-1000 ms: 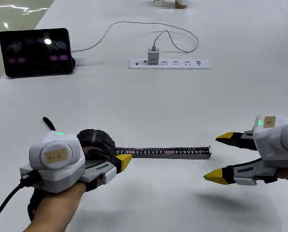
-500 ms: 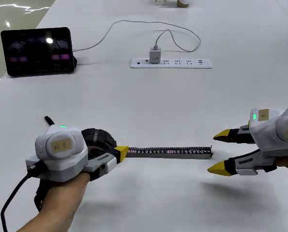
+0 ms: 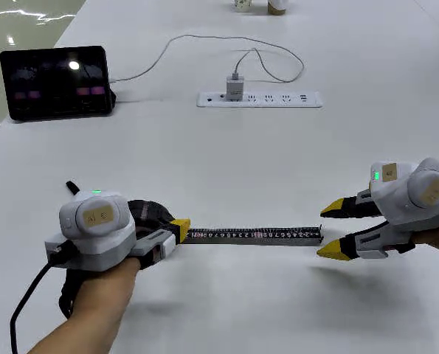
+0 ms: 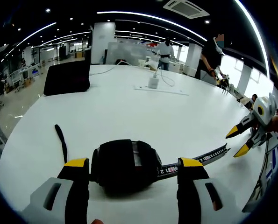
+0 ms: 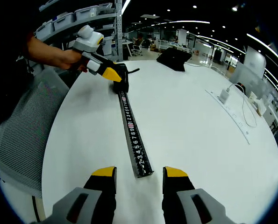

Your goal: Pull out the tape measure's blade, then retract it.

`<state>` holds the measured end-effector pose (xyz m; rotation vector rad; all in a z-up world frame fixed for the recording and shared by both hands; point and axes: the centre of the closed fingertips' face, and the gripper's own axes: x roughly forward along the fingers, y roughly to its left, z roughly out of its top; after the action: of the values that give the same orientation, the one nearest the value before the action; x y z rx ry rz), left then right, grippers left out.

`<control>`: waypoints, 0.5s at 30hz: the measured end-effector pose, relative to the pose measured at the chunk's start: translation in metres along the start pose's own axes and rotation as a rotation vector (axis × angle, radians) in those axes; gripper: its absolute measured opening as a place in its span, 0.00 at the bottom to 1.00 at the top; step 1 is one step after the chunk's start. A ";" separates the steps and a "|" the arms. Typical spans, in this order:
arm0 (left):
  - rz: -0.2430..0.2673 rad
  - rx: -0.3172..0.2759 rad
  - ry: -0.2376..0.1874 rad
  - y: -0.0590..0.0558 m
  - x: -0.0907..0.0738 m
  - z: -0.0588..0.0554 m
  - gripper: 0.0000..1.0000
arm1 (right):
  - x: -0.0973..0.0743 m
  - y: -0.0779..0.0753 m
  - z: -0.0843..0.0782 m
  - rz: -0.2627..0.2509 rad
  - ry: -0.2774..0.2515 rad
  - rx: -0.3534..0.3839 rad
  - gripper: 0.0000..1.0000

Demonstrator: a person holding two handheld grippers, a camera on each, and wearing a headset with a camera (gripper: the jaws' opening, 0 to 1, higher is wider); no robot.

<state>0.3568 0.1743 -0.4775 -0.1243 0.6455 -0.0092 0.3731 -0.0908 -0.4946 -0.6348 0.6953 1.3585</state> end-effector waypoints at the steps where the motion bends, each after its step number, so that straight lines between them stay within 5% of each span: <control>1: 0.002 0.000 0.001 0.000 0.000 0.000 0.72 | 0.000 0.000 -0.001 0.001 0.002 -0.003 0.36; 15: 0.023 -0.023 0.014 0.005 0.008 -0.004 0.68 | 0.010 0.001 -0.006 0.044 0.039 -0.068 0.25</control>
<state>0.3603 0.1788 -0.4861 -0.1391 0.6614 0.0199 0.3723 -0.0890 -0.5065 -0.7051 0.6997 1.4184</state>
